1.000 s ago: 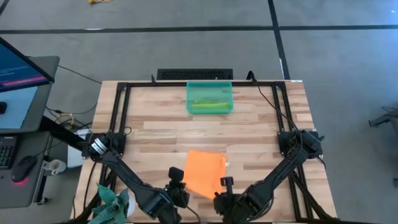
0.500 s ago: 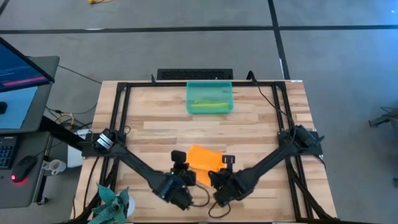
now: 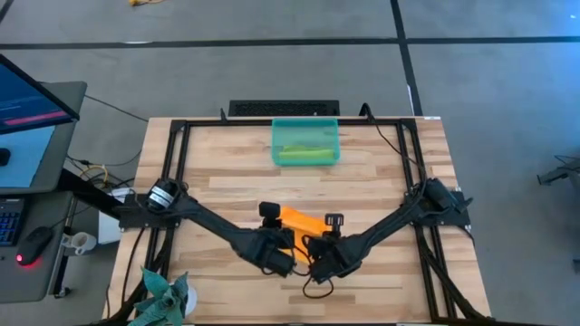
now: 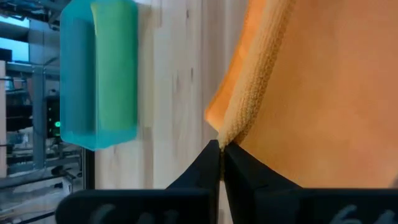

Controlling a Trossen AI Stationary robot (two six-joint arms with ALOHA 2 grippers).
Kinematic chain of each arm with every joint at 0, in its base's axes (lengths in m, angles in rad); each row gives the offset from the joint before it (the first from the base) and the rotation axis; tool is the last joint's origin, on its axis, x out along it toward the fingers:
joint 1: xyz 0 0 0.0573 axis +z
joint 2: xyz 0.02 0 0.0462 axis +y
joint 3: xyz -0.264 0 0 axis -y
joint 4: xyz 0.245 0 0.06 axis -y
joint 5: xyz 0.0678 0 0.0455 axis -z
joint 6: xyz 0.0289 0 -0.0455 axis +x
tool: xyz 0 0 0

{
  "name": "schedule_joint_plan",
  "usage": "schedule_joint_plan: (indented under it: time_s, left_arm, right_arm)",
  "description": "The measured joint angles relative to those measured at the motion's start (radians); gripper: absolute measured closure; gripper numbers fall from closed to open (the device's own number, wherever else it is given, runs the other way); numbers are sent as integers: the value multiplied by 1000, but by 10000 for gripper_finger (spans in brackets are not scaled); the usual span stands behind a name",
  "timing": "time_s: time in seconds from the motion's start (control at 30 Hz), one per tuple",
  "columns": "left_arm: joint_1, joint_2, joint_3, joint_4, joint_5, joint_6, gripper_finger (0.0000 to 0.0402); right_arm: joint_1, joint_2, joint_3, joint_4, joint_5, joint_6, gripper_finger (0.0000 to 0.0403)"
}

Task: Roll microfiber towels into tight, uniform cylinder then place into a basket
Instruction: Fold the yellow microfiber towel

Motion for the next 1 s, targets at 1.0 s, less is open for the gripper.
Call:
schedule_joint_plan:
  time_s: [1.0]
  left_arm:
    - [57, -1, -3, 3, 186, 0, 279]
  right_arm:
    - [-61, 2, -37, 41, -67, 0, 396]
